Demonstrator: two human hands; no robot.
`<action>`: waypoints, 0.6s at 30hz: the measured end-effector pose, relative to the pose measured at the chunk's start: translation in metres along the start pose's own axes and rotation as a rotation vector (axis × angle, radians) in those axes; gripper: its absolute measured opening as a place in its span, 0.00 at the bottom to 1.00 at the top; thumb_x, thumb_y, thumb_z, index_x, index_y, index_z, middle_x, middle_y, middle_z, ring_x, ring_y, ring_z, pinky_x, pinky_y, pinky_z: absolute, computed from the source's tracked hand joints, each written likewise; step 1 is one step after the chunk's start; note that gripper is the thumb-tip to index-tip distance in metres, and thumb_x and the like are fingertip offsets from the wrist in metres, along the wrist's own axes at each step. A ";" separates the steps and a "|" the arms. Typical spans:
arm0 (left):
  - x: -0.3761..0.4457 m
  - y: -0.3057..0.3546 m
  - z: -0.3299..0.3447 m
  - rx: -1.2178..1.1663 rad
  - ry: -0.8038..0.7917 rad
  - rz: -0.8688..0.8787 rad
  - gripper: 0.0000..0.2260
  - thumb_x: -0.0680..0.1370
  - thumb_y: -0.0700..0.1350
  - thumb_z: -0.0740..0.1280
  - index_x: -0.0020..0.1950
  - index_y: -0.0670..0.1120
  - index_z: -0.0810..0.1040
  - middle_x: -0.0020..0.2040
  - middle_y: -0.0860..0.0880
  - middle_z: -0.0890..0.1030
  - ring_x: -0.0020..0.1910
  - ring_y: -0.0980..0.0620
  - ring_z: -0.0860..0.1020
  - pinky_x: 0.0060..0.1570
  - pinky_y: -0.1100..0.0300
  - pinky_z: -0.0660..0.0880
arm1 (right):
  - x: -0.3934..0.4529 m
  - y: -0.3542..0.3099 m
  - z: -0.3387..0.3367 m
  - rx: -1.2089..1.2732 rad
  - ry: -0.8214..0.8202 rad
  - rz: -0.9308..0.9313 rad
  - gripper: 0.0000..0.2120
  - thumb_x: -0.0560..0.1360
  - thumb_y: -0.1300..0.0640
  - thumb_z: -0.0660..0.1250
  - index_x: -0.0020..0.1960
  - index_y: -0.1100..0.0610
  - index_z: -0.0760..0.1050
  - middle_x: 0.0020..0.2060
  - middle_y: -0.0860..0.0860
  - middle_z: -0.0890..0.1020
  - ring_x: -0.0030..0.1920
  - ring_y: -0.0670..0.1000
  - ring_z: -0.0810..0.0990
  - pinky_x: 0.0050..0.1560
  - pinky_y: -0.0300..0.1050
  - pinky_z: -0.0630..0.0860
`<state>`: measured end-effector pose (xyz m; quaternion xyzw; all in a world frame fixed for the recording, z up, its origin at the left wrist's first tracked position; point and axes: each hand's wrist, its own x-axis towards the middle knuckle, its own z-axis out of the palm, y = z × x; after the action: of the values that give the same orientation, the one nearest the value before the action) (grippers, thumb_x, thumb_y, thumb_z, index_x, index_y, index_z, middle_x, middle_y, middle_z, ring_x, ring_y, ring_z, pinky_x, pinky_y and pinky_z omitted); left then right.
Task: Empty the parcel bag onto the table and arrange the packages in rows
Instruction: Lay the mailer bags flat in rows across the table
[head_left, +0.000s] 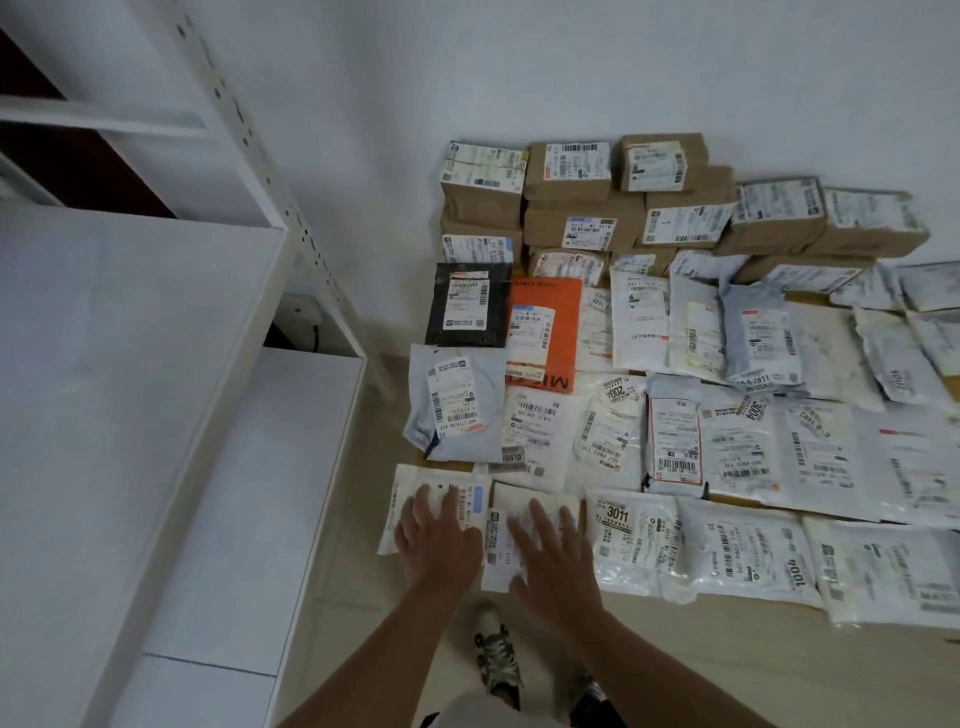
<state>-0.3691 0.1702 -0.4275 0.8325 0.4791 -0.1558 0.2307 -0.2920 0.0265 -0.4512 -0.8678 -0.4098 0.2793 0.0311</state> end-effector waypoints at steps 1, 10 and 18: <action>0.000 0.002 -0.002 -0.008 0.018 0.003 0.28 0.77 0.53 0.61 0.76 0.54 0.58 0.78 0.44 0.51 0.77 0.42 0.49 0.75 0.45 0.50 | -0.001 -0.001 -0.004 0.007 0.021 0.003 0.45 0.56 0.44 0.77 0.71 0.48 0.69 0.71 0.56 0.72 0.70 0.67 0.66 0.60 0.70 0.72; 0.000 0.054 -0.043 -0.251 0.125 0.066 0.28 0.77 0.52 0.64 0.76 0.52 0.60 0.77 0.44 0.54 0.76 0.42 0.53 0.73 0.44 0.55 | -0.007 0.004 -0.062 0.188 0.216 0.209 0.38 0.73 0.39 0.57 0.80 0.47 0.50 0.79 0.53 0.53 0.79 0.59 0.45 0.75 0.62 0.51; -0.010 0.117 -0.124 -0.417 0.238 0.217 0.27 0.78 0.51 0.64 0.76 0.51 0.60 0.78 0.45 0.56 0.76 0.43 0.53 0.73 0.44 0.56 | 0.011 -0.008 -0.173 0.353 0.391 0.192 0.37 0.76 0.44 0.64 0.79 0.48 0.50 0.77 0.51 0.58 0.78 0.57 0.51 0.75 0.61 0.55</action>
<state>-0.2678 0.1782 -0.2908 0.8259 0.4324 0.0708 0.3548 -0.2036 0.0702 -0.3084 -0.9213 -0.2569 0.1750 0.2335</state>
